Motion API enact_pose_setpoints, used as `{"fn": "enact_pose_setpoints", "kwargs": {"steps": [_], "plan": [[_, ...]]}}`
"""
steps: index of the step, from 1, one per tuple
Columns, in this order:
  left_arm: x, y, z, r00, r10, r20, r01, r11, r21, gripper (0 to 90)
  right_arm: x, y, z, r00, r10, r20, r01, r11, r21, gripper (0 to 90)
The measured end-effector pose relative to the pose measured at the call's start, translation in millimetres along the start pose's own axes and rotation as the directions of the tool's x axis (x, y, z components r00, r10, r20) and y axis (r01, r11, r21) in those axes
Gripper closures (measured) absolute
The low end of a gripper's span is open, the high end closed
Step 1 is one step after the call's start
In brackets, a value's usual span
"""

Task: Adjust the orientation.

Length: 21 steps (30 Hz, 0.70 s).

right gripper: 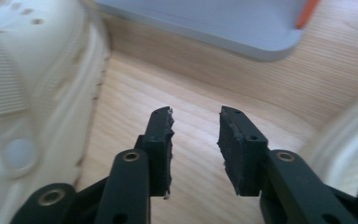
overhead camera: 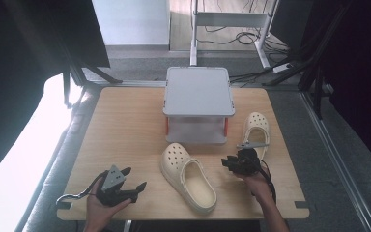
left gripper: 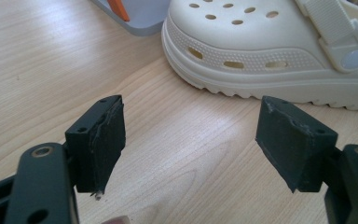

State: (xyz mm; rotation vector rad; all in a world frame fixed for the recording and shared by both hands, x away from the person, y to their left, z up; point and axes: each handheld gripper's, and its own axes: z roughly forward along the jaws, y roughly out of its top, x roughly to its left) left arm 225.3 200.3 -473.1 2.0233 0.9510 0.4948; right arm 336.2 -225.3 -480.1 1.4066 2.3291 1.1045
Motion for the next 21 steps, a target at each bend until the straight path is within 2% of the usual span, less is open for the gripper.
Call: {"fn": "enact_pose_setpoints", "kwargs": {"steps": [5, 12, 21], "plan": [[-0.2, -0.3, 1.1, 1.0, 0.0, -0.002, 0.0, 1.0, 0.007, 24.6, -10.6, -2.5, 4.2, 0.9995, 0.022, 0.025, -0.022, 1.0, 0.014, 73.9], [-0.3, 0.0, 0.7, 1.0, -0.001, 0.001, 0.001, 1.0, 0.006, 24.5, -16.0, -4.1, 6.6, 0.9977, 0.024, 0.063, -0.026, 0.999, 0.024, 87.4], [2.1, 1.1, -2.9, 1.0, -0.001, -0.002, 0.001, 1.0, -0.005, 24.6, -17.6, -9.1, -3.2, 0.9961, 0.029, 0.083, -0.031, 0.999, 0.032, 90.0]]}}
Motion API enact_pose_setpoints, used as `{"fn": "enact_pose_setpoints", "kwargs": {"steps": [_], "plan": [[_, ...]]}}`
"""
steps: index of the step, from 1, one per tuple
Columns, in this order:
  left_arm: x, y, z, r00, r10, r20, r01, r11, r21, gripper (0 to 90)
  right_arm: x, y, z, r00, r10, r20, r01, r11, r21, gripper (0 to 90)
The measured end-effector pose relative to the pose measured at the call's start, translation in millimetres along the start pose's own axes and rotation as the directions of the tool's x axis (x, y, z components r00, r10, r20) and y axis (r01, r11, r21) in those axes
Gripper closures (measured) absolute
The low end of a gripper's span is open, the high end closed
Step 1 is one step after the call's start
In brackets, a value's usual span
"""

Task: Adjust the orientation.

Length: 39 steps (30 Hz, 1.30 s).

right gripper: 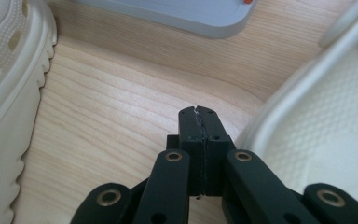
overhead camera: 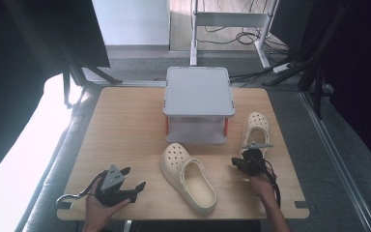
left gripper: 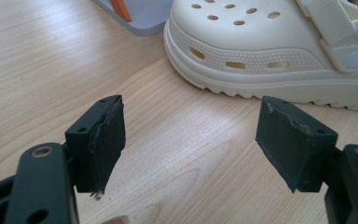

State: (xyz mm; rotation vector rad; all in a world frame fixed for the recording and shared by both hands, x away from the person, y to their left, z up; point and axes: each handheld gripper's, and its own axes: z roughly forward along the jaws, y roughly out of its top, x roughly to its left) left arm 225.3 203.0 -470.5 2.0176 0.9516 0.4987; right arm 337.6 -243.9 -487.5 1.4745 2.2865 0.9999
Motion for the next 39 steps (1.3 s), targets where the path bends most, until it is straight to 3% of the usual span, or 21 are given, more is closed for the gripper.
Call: {"fn": "enact_pose_setpoints", "kwargs": {"steps": [10, 16, 20, 25, 32, 35, 39], "plan": [[3.5, 2.8, 2.8, 1.0, 0.001, 0.01, -0.001, 1.0, -0.006, 24.5, -21.8, -18.6, -23.4, 0.9979, 0.048, 0.043, -0.048, 0.999, -0.001, 90.0], [5.7, 4.3, 4.9, 0.9999, 0.002, 0.014, -0.002, 1.0, -0.008, 24.5, -43.6, -30.7, -38.9, 0.9937, 0.107, 0.033, -0.106, 0.994, -0.014, 90.0], [6.4, 4.8, 5.4, 0.9999, 0.002, 0.017, -0.002, 1.0, -0.008, 24.5, -55.4, -35.9, -47.5, 0.9919, 0.112, 0.059, -0.111, 0.994, -0.012, 90.0], [6.5, 4.9, 5.8, 0.9998, 0.002, 0.017, -0.002, 1.0, -0.006, 24.6, -71.0, -41.5, -55.0, 0.9919, 0.124, 0.026, -0.124, 0.992, -0.023, 90.0], [6.5, 5.0, 5.3, 0.9999, 0.001, 0.017, -0.001, 1.0, -0.006, 24.5, -74.0, -41.7, -56.0, 0.9947, 0.102, 0.009, -0.102, 0.995, -0.014, 89.8], [6.6, 5.0, 5.1, 0.9999, 0.0, 0.016, 0.0, 1.0, -0.005, 24.5, -72.8, -40.8, -57.2, 0.9966, 0.082, 0.003, -0.082, 0.997, -0.009, 85.6], [6.7, 5.0, 5.9, 0.9998, 0.0, 0.018, 0.0, 1.0, 0.001, 24.6, -69.2, -36.1, -65.6, 0.9981, 0.06, -0.009, -0.061, 0.998, -0.035, 85.0]]}}
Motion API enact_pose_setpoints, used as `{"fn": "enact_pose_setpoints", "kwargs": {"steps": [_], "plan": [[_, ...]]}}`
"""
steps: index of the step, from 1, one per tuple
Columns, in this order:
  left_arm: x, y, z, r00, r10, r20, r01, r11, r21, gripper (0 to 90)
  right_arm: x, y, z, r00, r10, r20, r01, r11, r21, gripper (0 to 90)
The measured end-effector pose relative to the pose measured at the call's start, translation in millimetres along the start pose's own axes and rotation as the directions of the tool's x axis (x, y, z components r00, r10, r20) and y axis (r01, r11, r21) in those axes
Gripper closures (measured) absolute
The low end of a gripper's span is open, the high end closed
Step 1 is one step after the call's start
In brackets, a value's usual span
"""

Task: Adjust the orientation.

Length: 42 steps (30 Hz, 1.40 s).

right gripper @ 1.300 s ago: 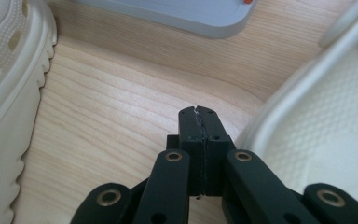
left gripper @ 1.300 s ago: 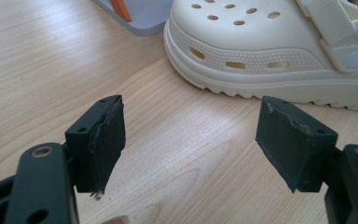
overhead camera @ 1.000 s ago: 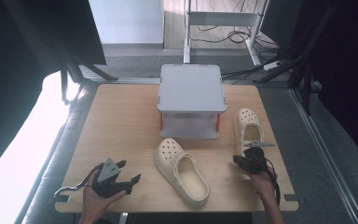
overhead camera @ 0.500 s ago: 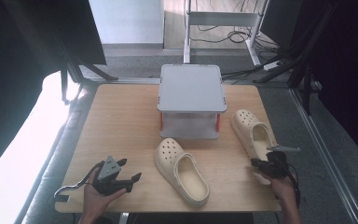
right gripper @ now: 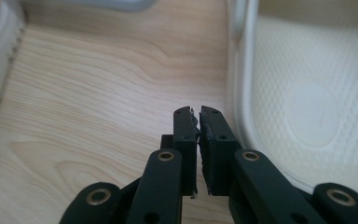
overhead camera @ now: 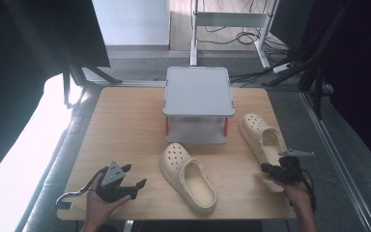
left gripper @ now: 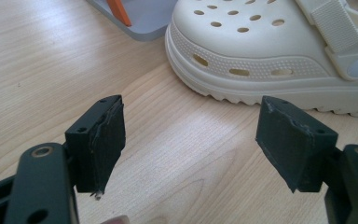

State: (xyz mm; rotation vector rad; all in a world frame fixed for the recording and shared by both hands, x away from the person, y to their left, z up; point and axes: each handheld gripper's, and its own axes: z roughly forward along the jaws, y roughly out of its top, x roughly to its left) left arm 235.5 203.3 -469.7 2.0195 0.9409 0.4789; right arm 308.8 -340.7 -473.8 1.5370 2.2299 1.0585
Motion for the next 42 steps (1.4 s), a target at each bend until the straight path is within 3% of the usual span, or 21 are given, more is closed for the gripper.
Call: {"fn": "enact_pose_setpoints", "kwargs": {"steps": [8, 12, 23, 34, 42], "plan": [[0.9, 1.1, 0.1, 0.9999, -0.008, 0.007, 0.008, 1.0, 0.002, 24.5, 6.3, 17.4, -18.6, 0.9985, -0.049, -0.026, 0.048, 0.998, -0.03, 76.8], [0.4, 1.1, 1.9, 0.9999, -0.008, 0.01, 0.008, 0.9999, 0.007, 24.5, 4.4, 29.0, -19.7, 0.9976, -0.069, -0.005, 0.069, 0.998, -0.002, 74.5], [0.9, 1.1, -0.2, 0.9999, -0.007, 0.007, 0.007, 1.0, 0.006, 24.4, -0.3, 61.1, -10.9, 0.9937, -0.112, -0.006, 0.112, 0.992, 0.051, 70.4], [0.9, 0.8, -0.5, 1.0, -0.006, 0.003, 0.006, 1.0, 0.007, 24.4, -15.5, 77.9, 5.2, 0.9964, -0.083, 0.021, 0.08, 0.993, 0.087, 69.0], [0.6, 0.6, 0.4, 1.0, -0.004, 0.004, 0.004, 0.9999, 0.009, 24.4, -19.2, 87.6, 15.2, 0.9959, -0.087, 0.026, 0.084, 0.991, 0.107, 67.9]]}}
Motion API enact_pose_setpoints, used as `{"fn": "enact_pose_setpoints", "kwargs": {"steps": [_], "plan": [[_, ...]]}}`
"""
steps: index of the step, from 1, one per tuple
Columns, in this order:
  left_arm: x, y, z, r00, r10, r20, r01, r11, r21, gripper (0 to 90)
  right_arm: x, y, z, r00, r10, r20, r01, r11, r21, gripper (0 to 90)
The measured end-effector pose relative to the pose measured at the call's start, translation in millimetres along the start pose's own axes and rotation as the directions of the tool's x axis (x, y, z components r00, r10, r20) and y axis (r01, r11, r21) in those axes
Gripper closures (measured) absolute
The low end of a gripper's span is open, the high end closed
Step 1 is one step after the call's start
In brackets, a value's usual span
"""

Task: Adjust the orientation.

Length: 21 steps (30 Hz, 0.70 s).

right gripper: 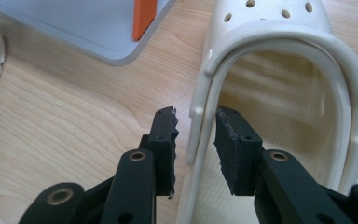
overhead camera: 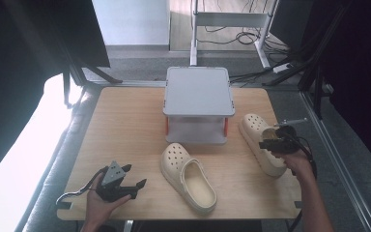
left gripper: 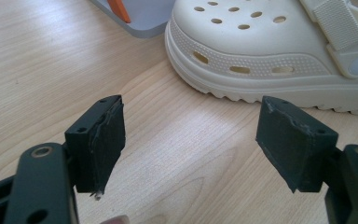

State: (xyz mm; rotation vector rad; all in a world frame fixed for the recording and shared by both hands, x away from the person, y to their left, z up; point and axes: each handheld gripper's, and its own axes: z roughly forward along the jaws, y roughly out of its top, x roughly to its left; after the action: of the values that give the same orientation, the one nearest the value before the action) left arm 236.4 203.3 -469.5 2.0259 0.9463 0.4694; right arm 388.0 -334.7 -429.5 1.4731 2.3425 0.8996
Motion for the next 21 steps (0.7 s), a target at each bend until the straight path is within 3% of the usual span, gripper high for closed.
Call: {"fn": "enact_pose_setpoints", "kwargs": {"steps": [11, 17, 21], "plan": [[0.4, 0.1, -1.1, 1.0, 0.0, -0.002, 0.0, 1.0, -0.002, 24.4, -7.1, 10.1, 14.7, 1.0, 0.001, 0.007, -0.002, 0.999, 0.053, 67.5], [0.2, 0.0, -1.2, 1.0, 0.0, -0.001, 0.0, 1.0, -0.001, 24.4, -5.4, 17.7, 21.9, 0.9994, -0.027, 0.02, 0.025, 0.996, 0.089, 68.6], [0.6, -0.1, -1.6, 1.0, 0.002, -0.006, -0.002, 1.0, 0.0, 24.4, -7.3, 19.6, 29.6, 0.9999, -0.014, -0.005, 0.014, 0.994, 0.11, 71.9]]}}
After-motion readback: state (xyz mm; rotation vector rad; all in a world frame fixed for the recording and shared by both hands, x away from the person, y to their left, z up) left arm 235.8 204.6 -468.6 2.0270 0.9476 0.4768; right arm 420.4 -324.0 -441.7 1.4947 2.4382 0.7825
